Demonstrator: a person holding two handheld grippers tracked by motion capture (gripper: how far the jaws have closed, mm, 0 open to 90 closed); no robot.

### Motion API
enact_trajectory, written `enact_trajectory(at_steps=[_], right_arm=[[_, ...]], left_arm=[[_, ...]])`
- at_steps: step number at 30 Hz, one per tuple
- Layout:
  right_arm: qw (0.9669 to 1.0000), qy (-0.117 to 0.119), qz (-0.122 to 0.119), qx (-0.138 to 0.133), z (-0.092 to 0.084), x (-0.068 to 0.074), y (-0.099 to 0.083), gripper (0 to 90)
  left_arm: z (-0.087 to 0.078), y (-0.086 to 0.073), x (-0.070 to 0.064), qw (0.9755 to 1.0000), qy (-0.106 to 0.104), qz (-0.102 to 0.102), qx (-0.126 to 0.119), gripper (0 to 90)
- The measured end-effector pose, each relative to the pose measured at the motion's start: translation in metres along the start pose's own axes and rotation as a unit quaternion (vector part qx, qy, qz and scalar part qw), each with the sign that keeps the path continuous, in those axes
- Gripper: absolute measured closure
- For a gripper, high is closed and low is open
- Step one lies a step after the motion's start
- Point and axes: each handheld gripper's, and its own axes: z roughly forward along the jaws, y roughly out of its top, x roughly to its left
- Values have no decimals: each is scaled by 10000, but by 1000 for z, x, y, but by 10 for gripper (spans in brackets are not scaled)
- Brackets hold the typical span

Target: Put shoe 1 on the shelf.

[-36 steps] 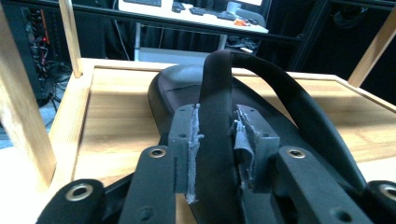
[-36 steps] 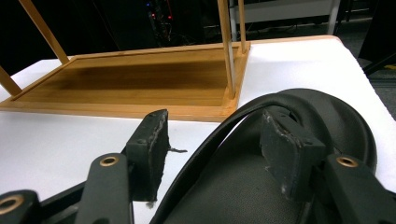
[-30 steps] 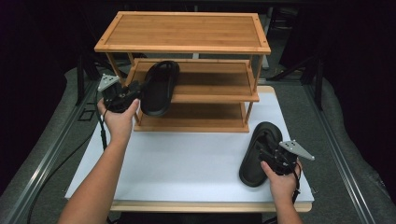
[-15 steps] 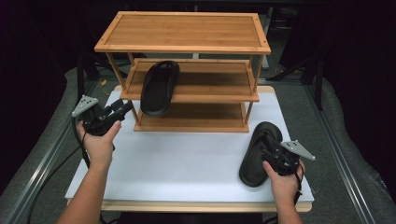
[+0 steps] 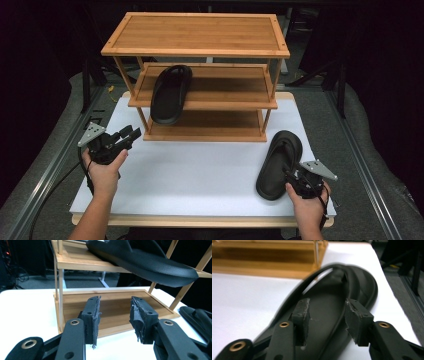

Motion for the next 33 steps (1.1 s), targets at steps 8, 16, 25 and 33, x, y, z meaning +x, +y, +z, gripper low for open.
enact_trajectory(at_steps=[8,16,25,33], right_arm=[[9993,-135,210,275,9,-7,-9,515],[9983,-118,322,469,20,-16,-8,603],[9984,-107,278,486,13,-20,-10,697],[9983,-361,234,405,11,-36,-9,755]], left_arm=[[2,-9,6,9998,159,-77,40,565],[3,-13,8,9997,184,-94,114,556],[4,-15,10,9996,189,-124,155,555],[5,-17,11,9995,209,-145,198,556]])
